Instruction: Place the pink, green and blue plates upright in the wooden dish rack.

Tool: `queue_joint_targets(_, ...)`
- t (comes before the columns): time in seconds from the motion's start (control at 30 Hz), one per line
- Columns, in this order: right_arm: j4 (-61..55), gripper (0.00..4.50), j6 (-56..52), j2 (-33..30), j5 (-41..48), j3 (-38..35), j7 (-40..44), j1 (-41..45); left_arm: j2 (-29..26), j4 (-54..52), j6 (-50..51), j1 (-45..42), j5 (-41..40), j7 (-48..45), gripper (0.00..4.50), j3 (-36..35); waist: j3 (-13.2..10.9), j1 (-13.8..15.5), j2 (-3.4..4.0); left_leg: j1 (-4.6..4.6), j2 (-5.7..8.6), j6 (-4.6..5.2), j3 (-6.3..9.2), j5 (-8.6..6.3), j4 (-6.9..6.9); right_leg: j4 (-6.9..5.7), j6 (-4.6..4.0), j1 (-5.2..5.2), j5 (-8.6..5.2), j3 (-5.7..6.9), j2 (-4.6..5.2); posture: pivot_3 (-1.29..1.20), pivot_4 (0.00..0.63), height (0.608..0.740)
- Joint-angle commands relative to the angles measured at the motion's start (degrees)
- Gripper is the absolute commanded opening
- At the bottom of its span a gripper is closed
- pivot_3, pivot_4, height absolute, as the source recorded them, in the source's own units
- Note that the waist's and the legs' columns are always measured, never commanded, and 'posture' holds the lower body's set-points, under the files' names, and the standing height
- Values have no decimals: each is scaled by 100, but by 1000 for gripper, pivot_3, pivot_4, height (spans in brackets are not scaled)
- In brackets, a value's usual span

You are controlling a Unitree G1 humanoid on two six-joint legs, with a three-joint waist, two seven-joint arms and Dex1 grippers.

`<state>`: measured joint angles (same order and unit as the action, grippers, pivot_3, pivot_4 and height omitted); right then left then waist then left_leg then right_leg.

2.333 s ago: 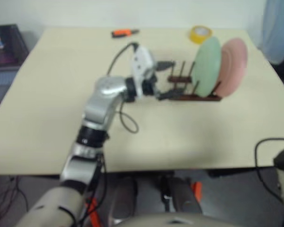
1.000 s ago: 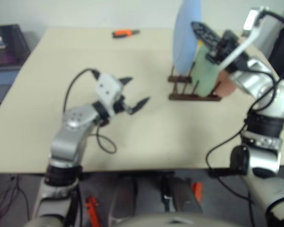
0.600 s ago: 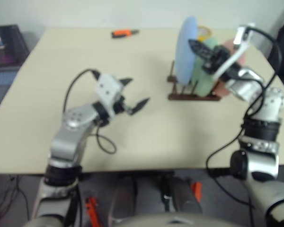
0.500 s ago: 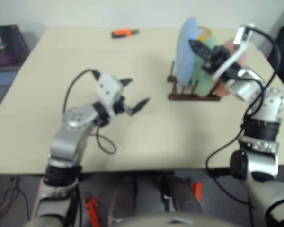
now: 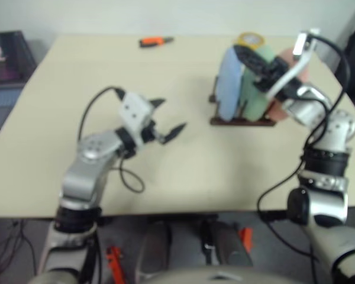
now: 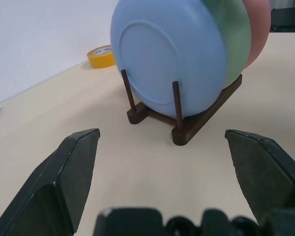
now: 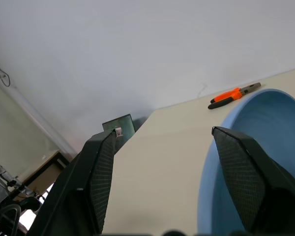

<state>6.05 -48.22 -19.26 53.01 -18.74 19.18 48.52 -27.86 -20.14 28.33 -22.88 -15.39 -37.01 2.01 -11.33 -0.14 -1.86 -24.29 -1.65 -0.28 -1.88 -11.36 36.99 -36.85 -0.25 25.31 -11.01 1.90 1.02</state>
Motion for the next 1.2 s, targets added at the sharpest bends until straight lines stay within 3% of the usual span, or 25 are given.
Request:
queue_joint_targets(0.03, -209, 3415, 224, -73, -79, -22, 79, 271, -69, -248, -35, -112, -60, -24, 4500, -39, 0, -1, 0, 0, 0, 0, 0, 0, 0, 0, 0, 0, 0, 0, 0, 0, 150, 740)
queue_joint_targets(0.13, -543, 3415, -26, -422, -39, 104, 312, 368, -165, -267, -24, -126, -124, -121, 4500, -114, -1, 0, 2, 0, 0, 0, 0, 0, 0, 0, 0, 0, 0, 1, 0, 0, 150, 740)
queue_joint_targets(0.27, -1232, 3415, -776, -1706, 116, 391, 1257, 198, -647, -376, 187, -183, -547, -460, 4500, -633, -4, 14, 3, -10, 1, -1, 3, 0, -5, 3, -10, 8, -8, 9, 2, 0, 150, 740)
queue_joint_targets(0.5, -1262, 3415, -651, -3957, -433, 645, 3332, -864, -2151, -554, 1152, 16, -1983, -1501, 4500, -2127, -9, 3, -2, -14, 0, -4, 10, -3, -10, 12, -52, 10, -39, 24, 6, 0, 150, 740)
queue_joint_targets(0.6, -911, 3415, -319, -4544, -813, 594, 3887, -1196, -2815, -175, 1288, 143, -2281, -1987, 4500, -2828, -14, -5, -4, -11, 0, -5, 9, -3, -5, 8, -57, 13, -42, 27, 9, 0, 150, 740)
queue_joint_targets(0.83, 464, 3415, 790, -5108, -1684, 569, 4819, -1412, -4016, 1135, 1159, 437, -2191, -2877, 4500, -3793, -19, -19, -1, 18, -2, -16, 9, -10, -8, 16, -62, 12, -45, 34, 20, 0, 150, 740)
queue_joint_targets(1.03, 1016, 3415, 1196, -5166, -2045, 602, 5292, -1511, -4181, 1420, 1022, 1237, -1902, -3222, 4500, -4515, -22, -22, 3, 15, -17, -45, -5, -28, -17, 16, -66, 24, -48, 25, 30, 0, 150, 740)
queue_joint_targets(1.2, 1067, 3415, 1200, -5079, -2037, 470, 5386, -1395, -4013, 1236, 978, 1564, -1847, -3087, 4500, -4758, -23, -18, 3, -11, -25, -57, -9, -36, -22, 4, -82, 56, -61, 28, 25, 0, 150, 740)
